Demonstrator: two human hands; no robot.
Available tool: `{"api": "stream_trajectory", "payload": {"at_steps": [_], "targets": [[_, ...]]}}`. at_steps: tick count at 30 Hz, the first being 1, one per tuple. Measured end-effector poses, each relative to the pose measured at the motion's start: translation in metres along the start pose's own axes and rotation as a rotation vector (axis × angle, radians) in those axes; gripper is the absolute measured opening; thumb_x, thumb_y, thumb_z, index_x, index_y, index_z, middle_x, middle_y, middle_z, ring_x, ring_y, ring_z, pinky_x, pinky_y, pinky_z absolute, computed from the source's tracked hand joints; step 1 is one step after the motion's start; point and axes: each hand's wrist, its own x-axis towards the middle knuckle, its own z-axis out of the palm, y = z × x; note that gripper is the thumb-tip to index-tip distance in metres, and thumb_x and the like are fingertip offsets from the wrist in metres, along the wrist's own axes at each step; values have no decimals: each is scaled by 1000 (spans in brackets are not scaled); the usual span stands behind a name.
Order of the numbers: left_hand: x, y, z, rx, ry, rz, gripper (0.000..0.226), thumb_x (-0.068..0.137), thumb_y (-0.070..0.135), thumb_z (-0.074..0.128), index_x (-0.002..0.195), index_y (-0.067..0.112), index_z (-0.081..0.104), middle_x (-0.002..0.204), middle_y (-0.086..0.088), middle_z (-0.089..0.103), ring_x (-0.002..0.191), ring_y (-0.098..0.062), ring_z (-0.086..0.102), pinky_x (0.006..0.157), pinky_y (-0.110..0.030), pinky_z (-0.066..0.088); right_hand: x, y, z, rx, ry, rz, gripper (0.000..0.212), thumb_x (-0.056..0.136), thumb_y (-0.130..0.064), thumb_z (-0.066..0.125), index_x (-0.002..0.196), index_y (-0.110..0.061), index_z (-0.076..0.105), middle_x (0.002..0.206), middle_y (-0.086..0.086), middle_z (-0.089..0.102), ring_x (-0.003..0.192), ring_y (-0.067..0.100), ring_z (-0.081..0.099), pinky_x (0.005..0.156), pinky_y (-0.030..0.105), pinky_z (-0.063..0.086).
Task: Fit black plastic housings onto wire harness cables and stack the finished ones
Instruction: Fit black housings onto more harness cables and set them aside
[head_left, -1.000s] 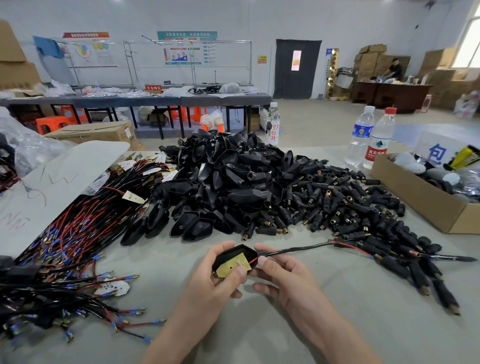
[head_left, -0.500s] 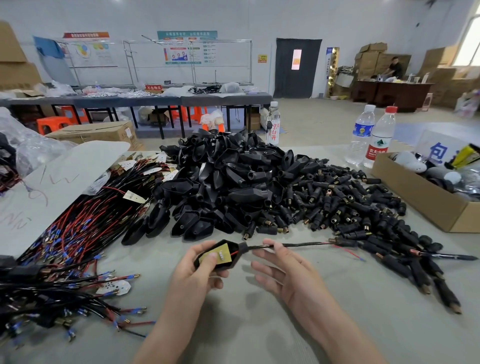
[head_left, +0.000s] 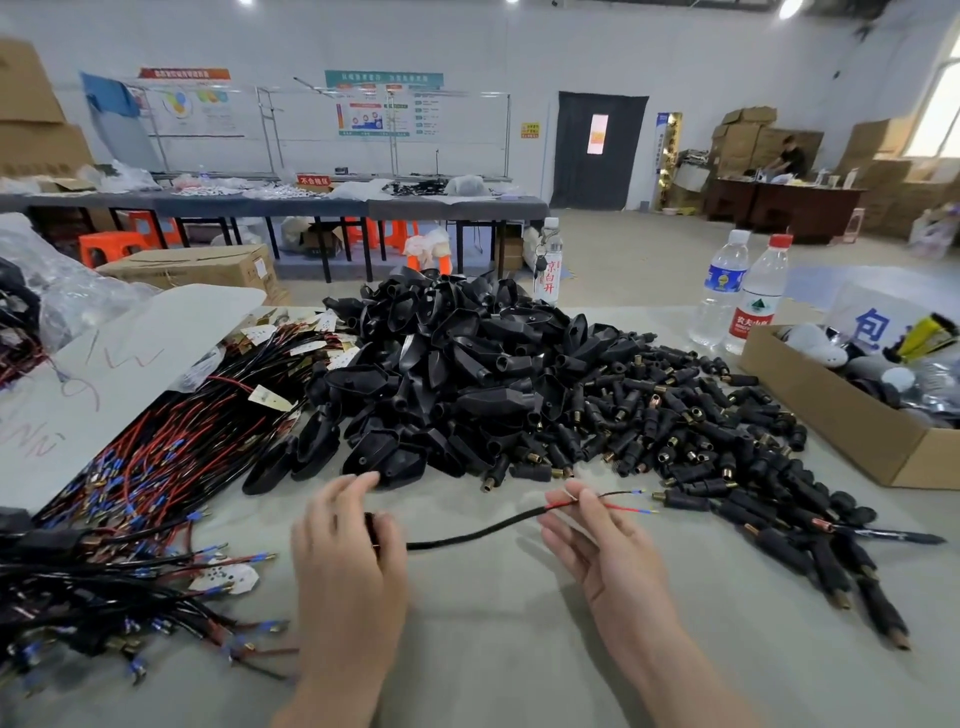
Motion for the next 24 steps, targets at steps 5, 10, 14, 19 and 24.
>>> {"api": "stream_trajectory", "payload": {"at_steps": [5,10,14,19,24], "targets": [[-31,29,21,-182,-353,363,35,101,39,44,133,29,56,122,23,60,116,3,53,99,-23,42,-10,3,6,-93,-194,35,29,87,-29,67,107,-10,76,110,17,74,98,25,73,74,25,59],[-31,27,24,-397,-411,178,23,95,41,54,115,35,63,104,26,70,97,3,67,84,-26,53,-12,7,6,-190,-341,23,30,86,-36,71,109,-17,76,101,12,76,86,20,73,75,28,58],[-28,26,27,-510,-464,-8,10,97,21,62,94,31,63,79,12,72,56,-11,63,60,-25,51,-9,14,7,-331,-289,-27,38,79,-50,75,109,-26,76,97,1,73,83,16,69,67,26,54],[-24,22,30,-629,-502,-133,10,99,19,59,89,21,61,69,-1,65,54,-18,61,57,-28,49,3,-4,-16,-719,95,-372,43,87,-57,63,127,-46,57,120,-23,60,105,-5,59,85,25,49],[-25,21,31,-689,-527,-157,21,100,15,55,89,31,64,65,-1,62,53,-18,59,54,-25,48,14,-25,-55,-1307,403,-519,48,99,-15,50,146,-20,45,150,2,41,136,25,41,114,40,34]]}}
